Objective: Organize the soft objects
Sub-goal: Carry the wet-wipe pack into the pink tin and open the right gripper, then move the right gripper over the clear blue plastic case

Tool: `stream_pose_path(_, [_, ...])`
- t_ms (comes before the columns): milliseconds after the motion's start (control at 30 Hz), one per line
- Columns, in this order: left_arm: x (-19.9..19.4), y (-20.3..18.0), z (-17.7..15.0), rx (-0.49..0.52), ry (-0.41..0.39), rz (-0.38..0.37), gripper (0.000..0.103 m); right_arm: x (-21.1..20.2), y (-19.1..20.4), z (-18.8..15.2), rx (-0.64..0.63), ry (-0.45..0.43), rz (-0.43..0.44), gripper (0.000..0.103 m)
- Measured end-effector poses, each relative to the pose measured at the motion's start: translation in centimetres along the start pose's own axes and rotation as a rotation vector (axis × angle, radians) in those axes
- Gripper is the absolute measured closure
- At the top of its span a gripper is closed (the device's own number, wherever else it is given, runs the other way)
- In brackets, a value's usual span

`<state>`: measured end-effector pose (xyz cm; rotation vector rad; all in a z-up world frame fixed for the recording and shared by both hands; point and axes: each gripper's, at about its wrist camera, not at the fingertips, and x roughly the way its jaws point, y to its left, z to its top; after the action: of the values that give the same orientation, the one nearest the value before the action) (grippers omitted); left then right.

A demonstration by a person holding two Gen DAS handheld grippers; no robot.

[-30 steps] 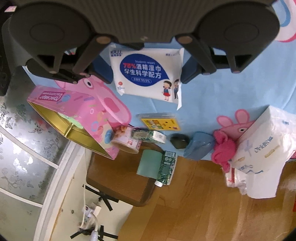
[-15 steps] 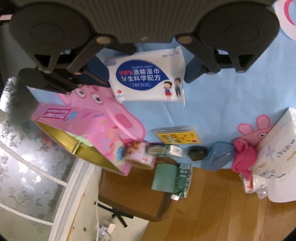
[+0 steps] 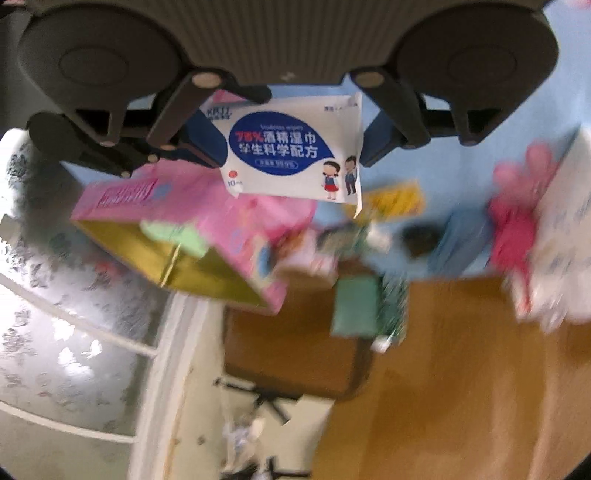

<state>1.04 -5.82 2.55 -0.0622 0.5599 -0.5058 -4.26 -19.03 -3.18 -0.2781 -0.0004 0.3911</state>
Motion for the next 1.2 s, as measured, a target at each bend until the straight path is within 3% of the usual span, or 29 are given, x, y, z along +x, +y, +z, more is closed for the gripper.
stream_pose_path(167, [1.7,-4.3,3.7,0.144,-0.073,-0.04,0.023,-1.5,-3.2,1.0,0.008,-0.082,-0.135,0.048])
stream_pose_path(333, [5.3,-9.5,6.6,0.266,-0.149,-0.095,0.018,-1.8,-7.5,0.8,0.019,-0.088,-0.313,0.048])
stream_pose_path(433, [8.5,-12.3,7.2,0.345,-0.16,-0.067,0.011,0.3,-10.7,0.8,0.07,-0.077,-0.465,0.046])
stream_pose_path(500, [10.6,-12.8,7.1,0.326,-0.121,-0.019,0.011,2.1,-12.7,0.8,0.122,-0.029,-0.561,0.046])
stream_pose_path(633, [10.8,-10.9,6.2,0.229,-0.055,-0.067,0.011,2.1,-14.5,-0.4,0.258,-0.009,-0.511,0.044])
stream_pose_path(733, [9.8,-10.3,4.8,0.261,-0.071,-0.004,0.012,1.9,-13.0,-1.2,0.211,-0.014,-0.527,0.044])
stream_pose_path(967, [6.2,-6.0,3.2,0.16,-0.077,0.008,0.011,0.7,-10.7,-0.9,0.244,-0.058,-0.466,0.045])
stream_pose_path(1067, [4.4,-2.5,1.9,0.09,-0.072,0.064,0.011,1.0,-9.4,-0.2,0.211,-0.079,-0.435,0.045])
stream_pose_path(1200, [2.5,3.0,0.6,-0.01,-0.057,0.195,0.011,1.6,-7.5,0.9,0.189,-0.087,-0.344,0.044])
